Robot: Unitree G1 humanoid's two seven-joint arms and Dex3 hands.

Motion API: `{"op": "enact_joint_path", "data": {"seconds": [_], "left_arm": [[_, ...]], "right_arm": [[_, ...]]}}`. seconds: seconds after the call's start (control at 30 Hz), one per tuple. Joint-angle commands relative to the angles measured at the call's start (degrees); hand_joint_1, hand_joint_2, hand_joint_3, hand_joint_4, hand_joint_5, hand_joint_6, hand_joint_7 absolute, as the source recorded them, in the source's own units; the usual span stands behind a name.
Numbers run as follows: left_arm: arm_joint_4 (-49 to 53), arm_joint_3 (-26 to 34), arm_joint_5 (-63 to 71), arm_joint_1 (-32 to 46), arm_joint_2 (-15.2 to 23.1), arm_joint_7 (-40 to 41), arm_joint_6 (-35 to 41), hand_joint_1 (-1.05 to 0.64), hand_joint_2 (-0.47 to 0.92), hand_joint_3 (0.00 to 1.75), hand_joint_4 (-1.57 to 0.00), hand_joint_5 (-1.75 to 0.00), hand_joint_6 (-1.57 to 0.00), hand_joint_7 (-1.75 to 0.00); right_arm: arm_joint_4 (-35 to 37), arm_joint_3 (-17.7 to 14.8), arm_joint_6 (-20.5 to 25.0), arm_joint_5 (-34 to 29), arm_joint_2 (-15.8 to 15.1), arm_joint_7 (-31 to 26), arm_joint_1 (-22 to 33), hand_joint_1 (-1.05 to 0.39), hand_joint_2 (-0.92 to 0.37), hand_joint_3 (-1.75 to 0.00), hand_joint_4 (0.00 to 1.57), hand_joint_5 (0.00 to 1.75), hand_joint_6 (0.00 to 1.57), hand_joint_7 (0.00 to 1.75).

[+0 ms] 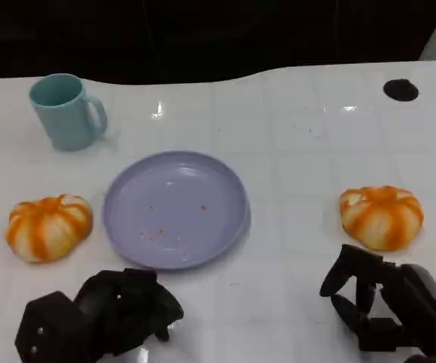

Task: Grasp the bread from the table and place it into the plate.

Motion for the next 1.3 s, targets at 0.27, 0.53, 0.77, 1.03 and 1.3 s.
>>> {"op": "enact_joint_path", "data": {"seconds": [0.27,0.53,0.77,1.03,1.3], "left_arm": [[0.4,0.4,0.0,0.1,0.9,0.3,0.4,-1.05,0.86,0.0,-0.87,-1.52,-1.28,-0.79],[1.2,0.6,0.1,-0.3,0.9,0.4,0.1,-1.05,0.85,0.0,-0.87,-1.52,-1.28,-0.79],[1.2,0.5,0.4,-0.2,1.0,0.4,-0.2,-1.05,0.86,0.0,-0.87,-1.52,-1.28,-0.78],[1.0,0.5,0.3,-0.2,1.0,0.3,0.1,-1.05,0.86,0.0,-0.88,-1.52,-1.28,-0.78],[1.3,0.7,-0.1,-0.2,0.9,0.1,0.1,-1.05,0.86,0.0,-0.88,-1.52,-1.28,-0.78]], "right_arm": [[1.1,-0.9,-1.2,1.8,-0.3,-1.1,-0.8,-0.36,-0.53,-1.01,0.81,1.75,0.68,1.36],[1.9,-1.8,-3.5,2.7,-0.2,-2.8,-1.9,-0.32,-0.57,-0.93,0.78,1.75,0.7,1.29],[1.0,-3.3,-2.9,0.6,-0.8,-6.5,-3.0,-0.33,-0.59,-0.85,0.69,1.26,0.73,0.85],[-3.6,-4.5,0.9,-2.2,-3.1,-6.9,-3.2,-0.48,-0.91,-0.15,0.44,0.56,0.57,0.21],[-13.0,-4.8,12.8,-8.4,-6.9,-5.6,-2.1,-0.59,-0.92,-0.07,0.13,0.31,0.36,0.02]]}}
